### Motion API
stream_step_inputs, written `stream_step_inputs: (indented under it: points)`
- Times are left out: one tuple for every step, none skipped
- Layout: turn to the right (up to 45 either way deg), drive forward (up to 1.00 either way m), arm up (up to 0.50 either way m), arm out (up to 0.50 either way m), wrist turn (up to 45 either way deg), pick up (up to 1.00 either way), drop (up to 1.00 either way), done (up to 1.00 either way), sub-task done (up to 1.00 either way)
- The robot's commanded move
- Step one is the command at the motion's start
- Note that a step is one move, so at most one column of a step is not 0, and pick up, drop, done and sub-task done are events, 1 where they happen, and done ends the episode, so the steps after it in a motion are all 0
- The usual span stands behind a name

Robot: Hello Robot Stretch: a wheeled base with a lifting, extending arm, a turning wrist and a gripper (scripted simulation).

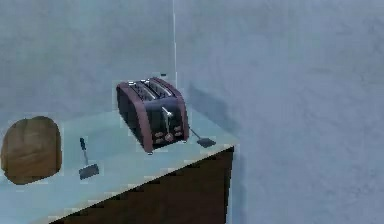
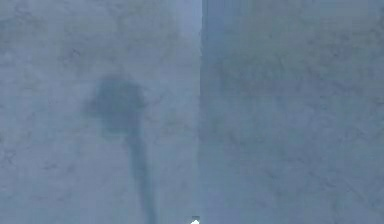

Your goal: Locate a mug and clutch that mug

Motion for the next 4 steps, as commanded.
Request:
stream_step_inputs:
  points:
    - [0.0,0.40,0.00,0.00,0.0,0.00,0.00,0.00,0.00]
    - [-45.0,0.00,0.00,0.00,0.0,0.00,0.00,0.00,0.00]
    - [-45.0,0.00,0.00,0.00,0.0,0.00,0.00,0.00,0.00]
    - [-45.0,0.00,0.00,0.00,0.0,0.00,0.00,0.00,0.00]
